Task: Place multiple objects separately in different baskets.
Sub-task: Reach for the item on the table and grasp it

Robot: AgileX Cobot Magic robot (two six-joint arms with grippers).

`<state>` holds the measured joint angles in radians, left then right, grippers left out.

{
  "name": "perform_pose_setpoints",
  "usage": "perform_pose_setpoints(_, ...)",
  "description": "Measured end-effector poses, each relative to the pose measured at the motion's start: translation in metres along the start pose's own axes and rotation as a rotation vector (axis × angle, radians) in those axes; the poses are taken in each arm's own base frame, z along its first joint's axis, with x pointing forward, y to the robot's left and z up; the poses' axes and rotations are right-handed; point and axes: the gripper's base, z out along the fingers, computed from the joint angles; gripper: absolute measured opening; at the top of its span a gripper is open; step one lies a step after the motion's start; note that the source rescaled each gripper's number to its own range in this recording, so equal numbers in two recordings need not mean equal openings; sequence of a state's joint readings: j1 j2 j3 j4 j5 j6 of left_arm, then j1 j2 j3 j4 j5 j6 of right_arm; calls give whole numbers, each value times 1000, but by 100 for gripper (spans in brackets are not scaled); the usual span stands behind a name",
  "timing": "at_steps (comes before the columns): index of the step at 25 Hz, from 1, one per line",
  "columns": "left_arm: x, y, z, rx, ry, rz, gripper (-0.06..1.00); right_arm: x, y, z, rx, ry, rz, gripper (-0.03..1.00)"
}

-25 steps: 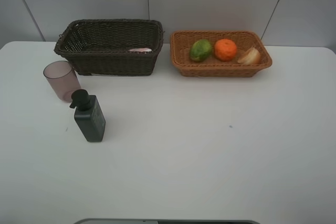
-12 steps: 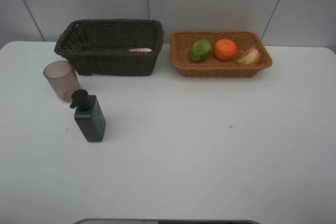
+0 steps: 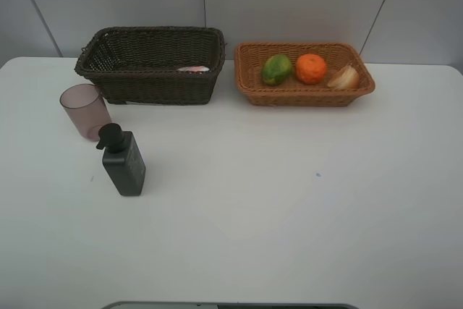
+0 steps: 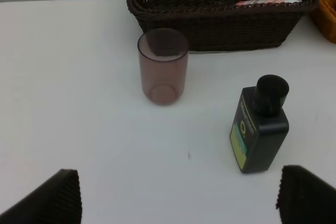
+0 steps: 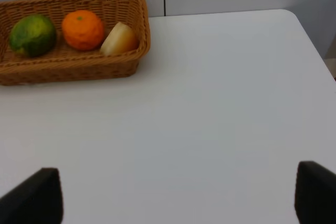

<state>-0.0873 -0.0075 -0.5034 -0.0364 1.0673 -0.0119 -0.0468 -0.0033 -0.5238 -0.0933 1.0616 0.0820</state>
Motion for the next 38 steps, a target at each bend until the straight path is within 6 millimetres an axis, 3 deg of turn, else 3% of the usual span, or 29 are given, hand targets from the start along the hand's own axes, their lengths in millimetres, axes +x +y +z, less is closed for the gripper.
perform_pose_setpoints(38,0,0,0,0,0,0,96,0,4,0,-40,1,-67,88)
